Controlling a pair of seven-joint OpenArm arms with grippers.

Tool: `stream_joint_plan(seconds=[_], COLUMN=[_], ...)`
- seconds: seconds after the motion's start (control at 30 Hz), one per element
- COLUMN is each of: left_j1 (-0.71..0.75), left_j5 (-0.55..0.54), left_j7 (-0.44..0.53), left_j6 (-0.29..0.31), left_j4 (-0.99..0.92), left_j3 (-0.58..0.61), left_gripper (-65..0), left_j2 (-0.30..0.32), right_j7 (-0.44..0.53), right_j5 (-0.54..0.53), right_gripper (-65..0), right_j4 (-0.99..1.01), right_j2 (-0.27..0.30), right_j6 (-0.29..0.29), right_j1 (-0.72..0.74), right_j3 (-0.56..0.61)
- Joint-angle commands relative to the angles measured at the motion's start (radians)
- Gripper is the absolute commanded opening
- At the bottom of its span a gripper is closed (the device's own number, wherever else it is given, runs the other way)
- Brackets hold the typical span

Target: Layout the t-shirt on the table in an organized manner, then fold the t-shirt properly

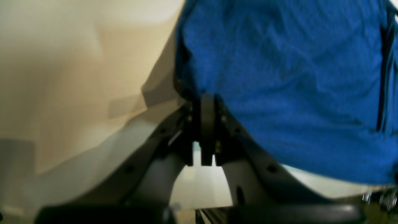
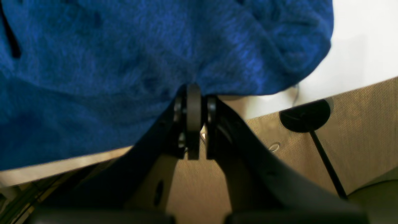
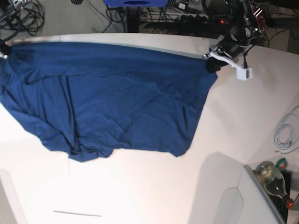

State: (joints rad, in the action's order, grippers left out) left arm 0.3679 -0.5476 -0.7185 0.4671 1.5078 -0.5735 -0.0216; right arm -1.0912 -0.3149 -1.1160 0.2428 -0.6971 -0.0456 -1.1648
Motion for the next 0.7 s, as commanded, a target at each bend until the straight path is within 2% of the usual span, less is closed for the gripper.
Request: stream_joint_plan(seconds=[0.0, 0.33, 0.67], left_j1=[0.01, 0.044, 0.046], left_j5=[-0.007, -0.007, -0.007], left_j7=[0.018, 0.018, 0.017], left_j6=[0.0, 0.002, 0.002], left_j4=[0.014, 0.012, 0.017], left_j3=[-0.024, -0.052, -0.047], left_gripper=[-65.0, -65.0, -65.0], left_j2=[0.001, -0.025, -0.025], right_j7=[0.019, 0.021, 0.019], right_j5=[-0.013, -0.013, -0.014], right_gripper=[-65.0, -65.0, -64.7], right_j4=[-0.016, -0.016, -0.019], right_j2=[0.023, 0.023, 0.016], right_j6=[-0.001, -0.001, -0.001], right_j1=[0.003, 0.003, -0.041], right_j3=[-0.002, -0.001, -0.001])
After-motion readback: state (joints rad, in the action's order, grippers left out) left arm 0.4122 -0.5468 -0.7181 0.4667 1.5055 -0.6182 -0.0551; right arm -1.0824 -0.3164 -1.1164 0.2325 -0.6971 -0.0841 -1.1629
